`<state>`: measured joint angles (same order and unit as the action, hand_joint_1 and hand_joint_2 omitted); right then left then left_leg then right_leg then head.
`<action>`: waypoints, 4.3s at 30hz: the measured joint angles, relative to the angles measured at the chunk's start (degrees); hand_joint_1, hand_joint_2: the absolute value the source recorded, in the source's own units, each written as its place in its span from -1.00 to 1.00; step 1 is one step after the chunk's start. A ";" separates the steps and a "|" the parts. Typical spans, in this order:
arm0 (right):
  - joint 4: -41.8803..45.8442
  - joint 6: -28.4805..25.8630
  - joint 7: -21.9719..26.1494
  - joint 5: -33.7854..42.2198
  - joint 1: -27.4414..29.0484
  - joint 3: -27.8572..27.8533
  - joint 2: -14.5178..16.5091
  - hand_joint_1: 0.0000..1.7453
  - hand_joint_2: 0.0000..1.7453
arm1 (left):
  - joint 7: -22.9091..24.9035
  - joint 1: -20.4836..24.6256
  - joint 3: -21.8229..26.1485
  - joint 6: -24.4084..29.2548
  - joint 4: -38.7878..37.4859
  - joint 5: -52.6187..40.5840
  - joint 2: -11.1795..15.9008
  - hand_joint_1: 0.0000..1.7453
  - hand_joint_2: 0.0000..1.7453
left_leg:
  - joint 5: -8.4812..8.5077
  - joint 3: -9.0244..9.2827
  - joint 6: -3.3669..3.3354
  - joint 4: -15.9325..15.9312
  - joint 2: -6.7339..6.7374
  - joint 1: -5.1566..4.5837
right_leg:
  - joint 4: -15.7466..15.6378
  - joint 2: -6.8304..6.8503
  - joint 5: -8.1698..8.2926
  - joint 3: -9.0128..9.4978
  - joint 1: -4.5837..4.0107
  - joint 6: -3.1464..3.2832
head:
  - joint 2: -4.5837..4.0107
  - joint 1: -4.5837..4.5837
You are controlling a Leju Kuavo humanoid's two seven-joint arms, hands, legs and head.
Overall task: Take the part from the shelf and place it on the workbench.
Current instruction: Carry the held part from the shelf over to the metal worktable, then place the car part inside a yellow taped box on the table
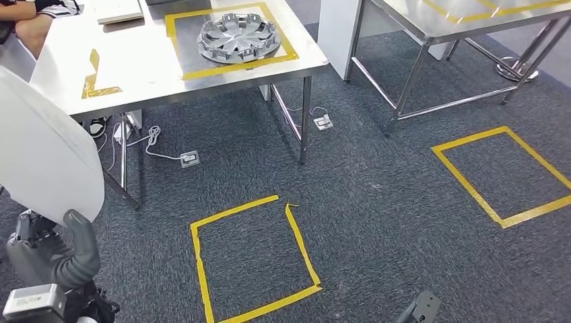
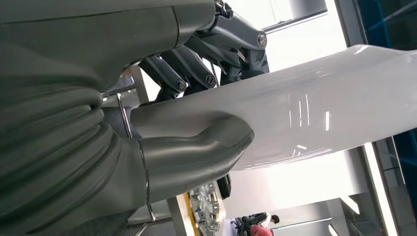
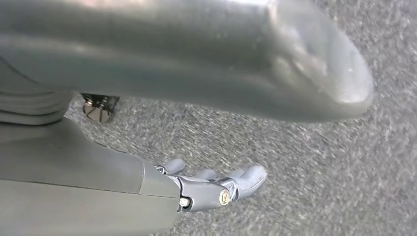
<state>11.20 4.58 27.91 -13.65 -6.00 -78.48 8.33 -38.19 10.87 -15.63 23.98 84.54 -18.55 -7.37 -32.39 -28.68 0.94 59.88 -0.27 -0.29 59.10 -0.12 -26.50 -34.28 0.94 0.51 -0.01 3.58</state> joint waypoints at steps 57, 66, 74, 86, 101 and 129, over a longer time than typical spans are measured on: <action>0.02 0.17 -0.26 0.83 0.82 0.71 0.22 -1.00 -1.00 | -0.06 -0.89 0.90 -0.78 0.79 0.21 -0.20 1.00 1.00 | 0.03 0.15 -1.81 0.04 -0.66 0.08 | 1.66 0.09 1.58 -4.98 -0.50 -1.48 | 0.01 -0.29; 0.02 0.12 -0.27 0.96 0.41 0.86 0.23 -1.00 -1.00 | 0.03 -0.71 1.08 -0.88 1.26 -0.09 -0.04 1.00 1.00 | -4.65 -11.02 0.31 16.35 -0.36 0.31 | 0.65 -0.27 -2.55 2.19 -0.24 0.89 | 0.00 -0.51; 0.02 0.34 -0.37 0.97 0.31 0.89 0.43 -1.00 -1.00 | 0.05 -0.98 1.52 -0.86 0.80 0.07 0.46 1.00 1.00 | 9.18 -11.64 -1.40 1.49 -0.36 -0.24 | 0.33 -1.06 -8.70 9.66 -0.56 -0.80 | 0.00 -0.92; 0.04 0.68 -1.10 2.18 0.62 1.00 0.34 -1.00 -1.00 | 0.22 -0.50 1.90 -1.02 0.15 -2.42 0.65 1.00 1.00 | 1.23 0.33 -2.32 -0.48 -0.92 0.13 | 5.27 -0.15 -4.12 -5.99 -0.48 -1.92 | 0.00 -0.21; 0.03 2.47 -1.24 1.85 0.73 1.25 0.89 -1.00 -1.00 | 1.68 3.45 -1.23 11.38 -13.52 -28.66 1.48 1.00 1.00 | 2.55 -6.45 -0.29 4.63 -0.26 -0.02 | 0.98 -0.40 1.16 -1.93 -0.34 0.73 | 0.01 -0.64; 0.04 2.99 -1.83 1.46 0.99 2.04 1.09 -1.00 -1.00 | 28.99 17.55 15.95 16.08 -44.34 -68.42 6.76 1.00 1.00 | 4.72 -4.71 -1.75 -0.34 -0.15 -0.28 | 0.02 -0.41 1.24 -1.44 -0.70 -0.74 | 0.00 -0.41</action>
<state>11.23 7.57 26.08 -12.19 -5.01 -76.43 9.43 -9.20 28.41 0.31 40.05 40.21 -86.97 -0.61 -27.66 -33.39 -0.81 59.54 -0.42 -0.57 59.12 -0.53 -25.26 -35.72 0.24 -0.23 0.00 3.17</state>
